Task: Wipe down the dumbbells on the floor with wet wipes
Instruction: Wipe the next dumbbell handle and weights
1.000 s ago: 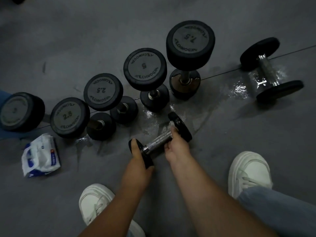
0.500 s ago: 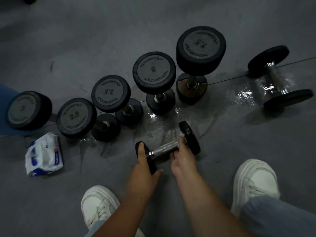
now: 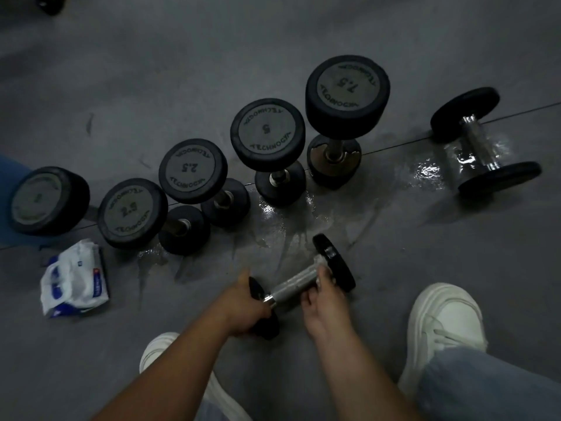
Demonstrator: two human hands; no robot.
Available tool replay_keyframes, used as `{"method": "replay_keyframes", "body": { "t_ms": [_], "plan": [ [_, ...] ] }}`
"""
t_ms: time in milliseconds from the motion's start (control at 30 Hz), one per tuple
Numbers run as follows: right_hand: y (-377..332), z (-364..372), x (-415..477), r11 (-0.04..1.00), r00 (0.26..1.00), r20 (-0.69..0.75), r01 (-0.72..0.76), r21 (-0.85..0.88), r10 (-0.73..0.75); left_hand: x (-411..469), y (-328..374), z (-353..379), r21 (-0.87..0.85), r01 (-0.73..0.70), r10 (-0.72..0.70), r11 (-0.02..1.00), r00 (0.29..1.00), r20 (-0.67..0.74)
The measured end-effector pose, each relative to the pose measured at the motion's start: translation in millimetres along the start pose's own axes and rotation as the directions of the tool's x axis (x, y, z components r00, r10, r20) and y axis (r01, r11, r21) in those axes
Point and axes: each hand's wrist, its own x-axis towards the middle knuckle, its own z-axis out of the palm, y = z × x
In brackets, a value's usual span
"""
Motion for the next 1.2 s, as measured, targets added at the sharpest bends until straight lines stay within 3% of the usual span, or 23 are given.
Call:
{"method": "replay_keyframes", "body": {
  "t_ms": [100,200,333,767,867,1000,1100,1200],
  "plan": [
    [-6.0,20.7,6.8,0.998,0.999,0.039,-0.029,-0.047,0.031,-7.7,-2.1,10.8,0.052,-0.108,0.117,0.993,0.962,-0.248],
    [-1.8,19.9,1.6,0.998,1.000,0.023,0.012,-0.054,-0.011,-8.1,-7.2,21.7,-0.043,-0.141,0.127,0.989,0.963,-0.239],
    [-3.3,15.6,3.7,0.993,0.999,0.001,0.034,-0.114,-0.034,-6.0,-9.1,24.0,-0.038,-0.158,0.142,0.987,0.952,-0.270],
    [-5.7,36.0,8.1,0.998,0.997,0.051,-0.058,-0.022,0.059,-6.3,-1.8,10.4,-0.024,-0.135,0.127,0.991,0.969,-0.214],
    [-2.3,22.7,-5.3,0.996,0.997,0.038,-0.072,0.044,0.070,5.2,4.6,-12.7,0.074,-0.079,0.085,0.994,0.993,-0.082],
    [2.4,-17.1,-17.3,0.947,0.980,0.089,-0.196,0.253,0.179,13.9,16.7,-30.5,0.134,0.030,-0.047,0.991,0.991,0.127],
    [-4.1,-20.9,-9.9,0.904,0.974,0.053,-0.225,0.362,0.221,11.7,14.5,-24.8,0.119,0.044,-0.056,0.992,0.993,0.103],
    [1.5,-15.9,-2.2,0.920,0.971,-0.004,-0.224,0.322,0.237,2.6,1.9,-8.0,0.091,-0.014,0.015,0.996,1.000,-0.010]
  ]
}}
